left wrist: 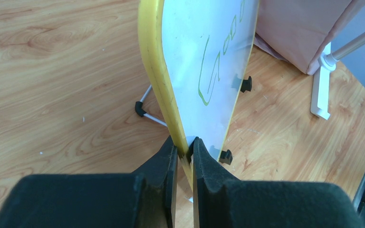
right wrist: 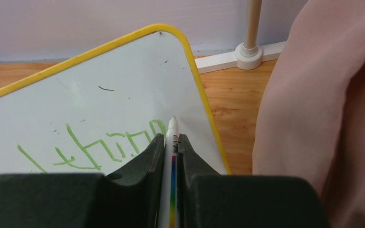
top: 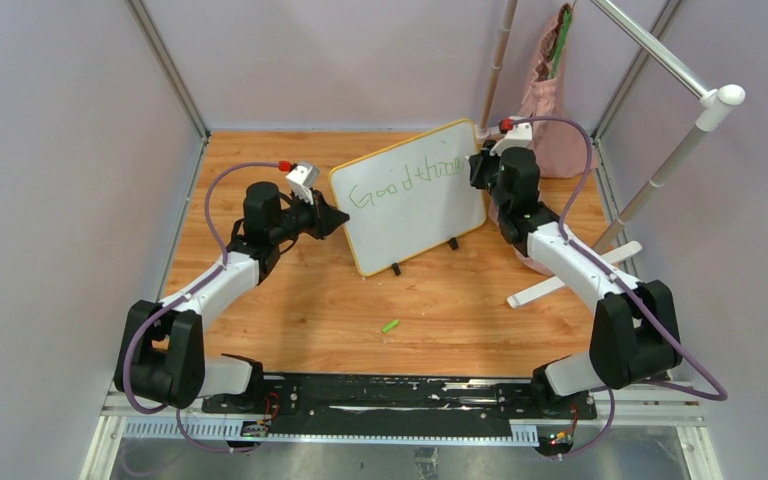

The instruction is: Write a sentence on the whiteboard

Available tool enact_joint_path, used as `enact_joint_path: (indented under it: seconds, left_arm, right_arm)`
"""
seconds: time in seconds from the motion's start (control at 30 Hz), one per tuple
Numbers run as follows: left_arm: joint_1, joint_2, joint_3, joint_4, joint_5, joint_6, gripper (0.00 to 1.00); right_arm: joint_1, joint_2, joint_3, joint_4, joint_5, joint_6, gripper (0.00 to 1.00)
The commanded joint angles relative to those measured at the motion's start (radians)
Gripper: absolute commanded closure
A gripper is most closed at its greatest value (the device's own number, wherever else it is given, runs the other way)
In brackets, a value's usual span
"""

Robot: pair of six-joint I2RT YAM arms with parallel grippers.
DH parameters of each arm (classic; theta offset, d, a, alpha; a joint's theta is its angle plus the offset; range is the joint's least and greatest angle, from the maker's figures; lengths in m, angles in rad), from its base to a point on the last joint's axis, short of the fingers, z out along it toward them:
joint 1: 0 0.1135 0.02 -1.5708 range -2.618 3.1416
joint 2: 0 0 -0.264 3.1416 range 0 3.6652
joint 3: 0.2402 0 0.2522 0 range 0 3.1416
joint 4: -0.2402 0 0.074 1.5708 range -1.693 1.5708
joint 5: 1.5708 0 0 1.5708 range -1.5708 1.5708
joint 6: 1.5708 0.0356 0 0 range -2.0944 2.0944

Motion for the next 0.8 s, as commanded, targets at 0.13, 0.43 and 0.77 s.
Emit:
enact_joint_path:
  seconds: [0.13, 0.43, 0.77]
  left_arm:
    - [-0.004, -0.004, -0.008, -0.025, -0.069, 0.104, 1.00]
    - [-0.007, -0.007, -0.009, -0.025, -0.069, 0.107, 1.00]
    - [-0.008, -0.004, -0.008, -0.025, -0.070, 0.108, 1.00]
  right_arm:
    - [-0.017, 0.028, 0.051, 0.049, 0.026, 0.009, 1.00]
    - [-0.017, 0.053, 0.065, 0.056, 0.007, 0.015, 1.00]
    - [-0.007, 0.055, 0.057, 0.062, -0.056, 0.023, 1.00]
